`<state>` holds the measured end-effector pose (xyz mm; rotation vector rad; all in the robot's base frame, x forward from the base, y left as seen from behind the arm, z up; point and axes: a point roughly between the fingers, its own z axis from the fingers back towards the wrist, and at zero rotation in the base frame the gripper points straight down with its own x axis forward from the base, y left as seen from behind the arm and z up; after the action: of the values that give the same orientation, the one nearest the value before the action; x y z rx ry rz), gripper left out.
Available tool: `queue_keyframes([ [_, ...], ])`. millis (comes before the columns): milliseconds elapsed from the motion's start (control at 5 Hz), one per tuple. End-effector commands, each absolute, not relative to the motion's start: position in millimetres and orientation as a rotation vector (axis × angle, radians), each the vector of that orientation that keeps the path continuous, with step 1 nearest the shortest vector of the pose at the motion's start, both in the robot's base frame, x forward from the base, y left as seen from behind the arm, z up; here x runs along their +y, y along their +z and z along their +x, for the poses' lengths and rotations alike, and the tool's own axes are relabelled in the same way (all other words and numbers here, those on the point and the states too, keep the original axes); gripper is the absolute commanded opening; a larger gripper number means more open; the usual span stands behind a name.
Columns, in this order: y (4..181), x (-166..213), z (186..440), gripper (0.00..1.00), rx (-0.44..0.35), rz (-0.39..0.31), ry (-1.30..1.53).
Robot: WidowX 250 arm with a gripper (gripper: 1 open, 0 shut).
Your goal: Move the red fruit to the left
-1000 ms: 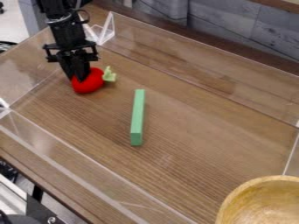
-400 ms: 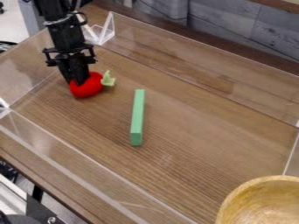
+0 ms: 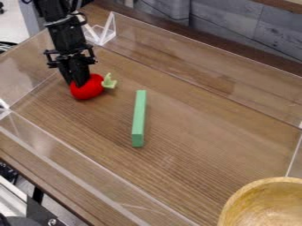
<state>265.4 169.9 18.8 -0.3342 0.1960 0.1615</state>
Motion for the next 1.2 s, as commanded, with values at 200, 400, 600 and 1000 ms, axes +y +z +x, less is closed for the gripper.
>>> queue_keyframes([
  [200,27.4,163,263,1.00,0.187,-0.328,0.148],
  [400,46.0,154,267,1.00,0.143,-0.325,0.130],
  [600,65.6,147,273,1.00,0.094,-0.330,0.109],
  [1000,93.4,120,284,1.00,0.032,-0.315,0.073],
])
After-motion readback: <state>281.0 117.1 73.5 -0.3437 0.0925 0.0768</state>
